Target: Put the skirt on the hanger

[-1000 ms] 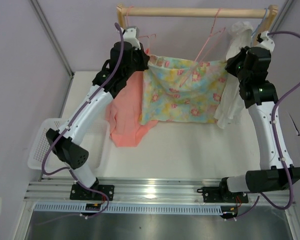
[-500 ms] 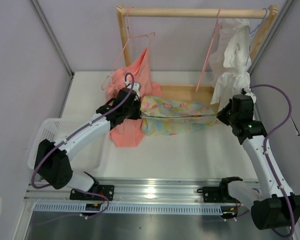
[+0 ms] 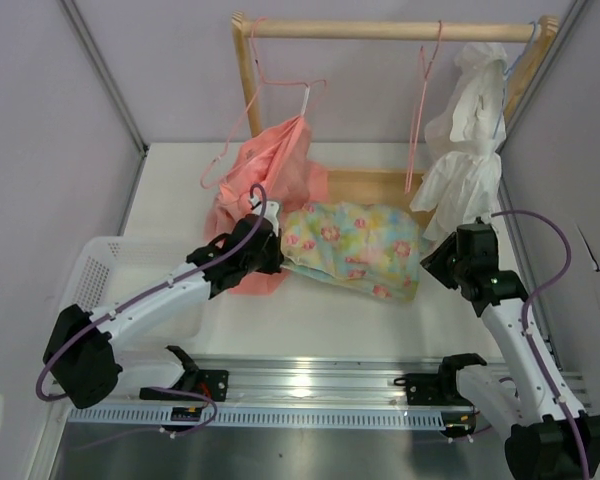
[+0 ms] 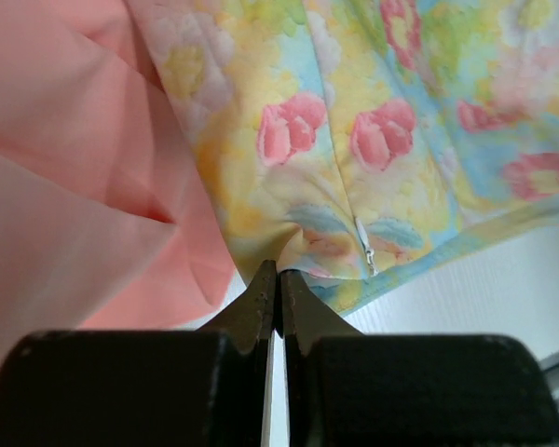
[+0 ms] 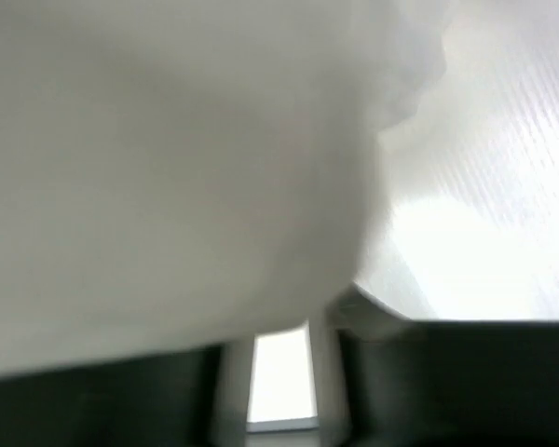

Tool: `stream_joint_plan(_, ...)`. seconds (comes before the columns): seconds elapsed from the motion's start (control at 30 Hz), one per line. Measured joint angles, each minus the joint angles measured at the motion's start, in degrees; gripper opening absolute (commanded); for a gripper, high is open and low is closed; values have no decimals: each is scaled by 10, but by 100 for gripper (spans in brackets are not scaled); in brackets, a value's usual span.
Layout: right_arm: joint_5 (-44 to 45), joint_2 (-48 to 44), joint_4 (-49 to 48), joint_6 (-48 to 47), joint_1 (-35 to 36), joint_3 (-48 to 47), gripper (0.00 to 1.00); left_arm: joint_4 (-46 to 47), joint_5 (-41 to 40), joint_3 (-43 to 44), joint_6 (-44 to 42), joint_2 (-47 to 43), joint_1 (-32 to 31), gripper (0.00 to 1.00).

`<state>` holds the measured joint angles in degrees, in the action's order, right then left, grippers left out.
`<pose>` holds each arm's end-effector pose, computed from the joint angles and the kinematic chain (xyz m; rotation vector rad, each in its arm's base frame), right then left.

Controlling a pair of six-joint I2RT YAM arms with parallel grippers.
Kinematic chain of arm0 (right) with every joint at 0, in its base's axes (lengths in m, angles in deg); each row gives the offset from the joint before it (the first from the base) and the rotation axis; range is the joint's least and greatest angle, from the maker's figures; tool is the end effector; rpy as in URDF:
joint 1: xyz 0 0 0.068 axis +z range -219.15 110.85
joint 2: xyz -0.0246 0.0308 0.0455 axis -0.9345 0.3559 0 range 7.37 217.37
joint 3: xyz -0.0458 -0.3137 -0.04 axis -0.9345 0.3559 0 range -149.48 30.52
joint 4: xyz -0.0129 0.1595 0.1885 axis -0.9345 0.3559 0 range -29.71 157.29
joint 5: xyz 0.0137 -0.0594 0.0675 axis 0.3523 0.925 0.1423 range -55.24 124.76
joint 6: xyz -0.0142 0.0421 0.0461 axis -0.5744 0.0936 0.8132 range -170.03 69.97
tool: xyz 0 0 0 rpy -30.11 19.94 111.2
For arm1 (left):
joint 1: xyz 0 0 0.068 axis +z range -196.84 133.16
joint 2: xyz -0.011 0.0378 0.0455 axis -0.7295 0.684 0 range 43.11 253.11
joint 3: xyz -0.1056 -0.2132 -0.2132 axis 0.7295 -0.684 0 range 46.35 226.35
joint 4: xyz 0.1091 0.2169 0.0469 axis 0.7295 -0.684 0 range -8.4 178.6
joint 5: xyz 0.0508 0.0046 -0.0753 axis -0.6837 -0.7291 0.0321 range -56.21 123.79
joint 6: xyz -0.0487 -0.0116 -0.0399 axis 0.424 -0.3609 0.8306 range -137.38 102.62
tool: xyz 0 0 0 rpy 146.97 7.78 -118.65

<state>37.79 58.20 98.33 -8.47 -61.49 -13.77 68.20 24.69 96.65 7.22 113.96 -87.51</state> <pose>0.1451 0.0168 0.3022 0.7178 2.2651 0.3569 0.1924 -0.1550 0.3031 0.2396 2.2969 -0.4131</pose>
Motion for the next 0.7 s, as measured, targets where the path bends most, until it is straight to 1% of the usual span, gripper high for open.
stream_joint_plan(0.03, 0, -14, 6, 6, 0, 4, 47, 3, -2, -6, 4, -4, -10, 9)
stream_joint_plan(0.07, 1, -26, 11, 8, 0, 4, 53, 6, -4, -10, 9, -5, -20, 14)
stream_joint_plan(0.23, 1, -74, 15, 15, 2, 4, 56, 16, -20, -28, 26, -16, -58, 33)
stream_joint_plan(0.27, 2, -78, 15, 15, 2, 4, 56, 14, -24, -35, 30, -24, -64, 41)
stream_joint_plan(0.3, 2, -80, 15, 15, 2, 4, 56, 9, -27, -39, 36, -34, -68, 43)
stream_joint_plan(0.37, 4, -79, 15, 15, 2, 4, 56, -9, -28, -43, 44, -56, -80, 46)
stream_joint_plan(0.53, 9, -68, 14, 13, 4, 4, 56, -86, -46, -44, 61, -103, -90, 48)
stream_joint_plan(0.7, 10, -62, 10, 10, 5, -3, 56, -130, -53, -36, 59, -137, -91, 51)
